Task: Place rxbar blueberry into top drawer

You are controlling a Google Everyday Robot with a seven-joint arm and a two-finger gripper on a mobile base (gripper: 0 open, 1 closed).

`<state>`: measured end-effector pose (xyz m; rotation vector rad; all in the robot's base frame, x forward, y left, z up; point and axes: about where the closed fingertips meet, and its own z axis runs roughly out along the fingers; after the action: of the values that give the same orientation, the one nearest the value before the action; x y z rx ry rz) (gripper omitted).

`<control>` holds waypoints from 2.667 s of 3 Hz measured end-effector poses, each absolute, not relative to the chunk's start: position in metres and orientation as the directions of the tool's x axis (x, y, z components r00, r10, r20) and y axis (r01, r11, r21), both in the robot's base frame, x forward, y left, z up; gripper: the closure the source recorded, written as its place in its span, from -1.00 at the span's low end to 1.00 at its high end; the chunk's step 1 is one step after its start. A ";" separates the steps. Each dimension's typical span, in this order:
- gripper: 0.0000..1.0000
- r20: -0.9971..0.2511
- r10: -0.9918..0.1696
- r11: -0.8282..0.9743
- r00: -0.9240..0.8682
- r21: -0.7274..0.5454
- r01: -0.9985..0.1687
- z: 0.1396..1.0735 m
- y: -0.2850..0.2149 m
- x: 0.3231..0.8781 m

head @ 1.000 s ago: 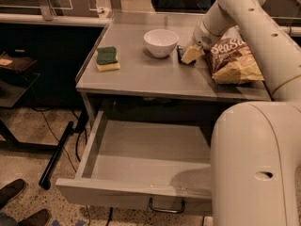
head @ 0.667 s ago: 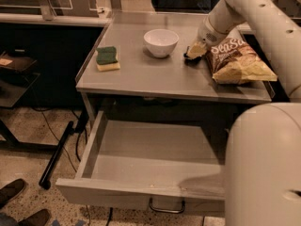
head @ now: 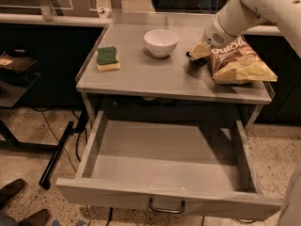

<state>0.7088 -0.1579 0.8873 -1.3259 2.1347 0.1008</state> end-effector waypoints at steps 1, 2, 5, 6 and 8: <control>1.00 -0.538 -0.786 0.494 -0.306 -0.248 -0.834 0.888 -0.158 0.708; 1.00 -0.554 -0.780 0.483 -0.291 -0.236 -0.843 0.892 -0.146 0.697; 1.00 -0.644 -0.707 0.460 -0.293 -0.103 -0.882 0.917 -0.113 0.600; 1.00 -0.648 -0.704 0.465 -0.292 -0.108 -0.879 0.938 -0.119 0.563; 1.00 -0.656 -0.699 0.456 -0.284 -0.104 -0.884 0.942 -0.112 0.543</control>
Offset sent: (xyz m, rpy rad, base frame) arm -0.0331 0.0290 0.0163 0.0614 -0.0077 0.0485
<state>0.5427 -0.1116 0.9425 -1.3153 2.0671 0.3708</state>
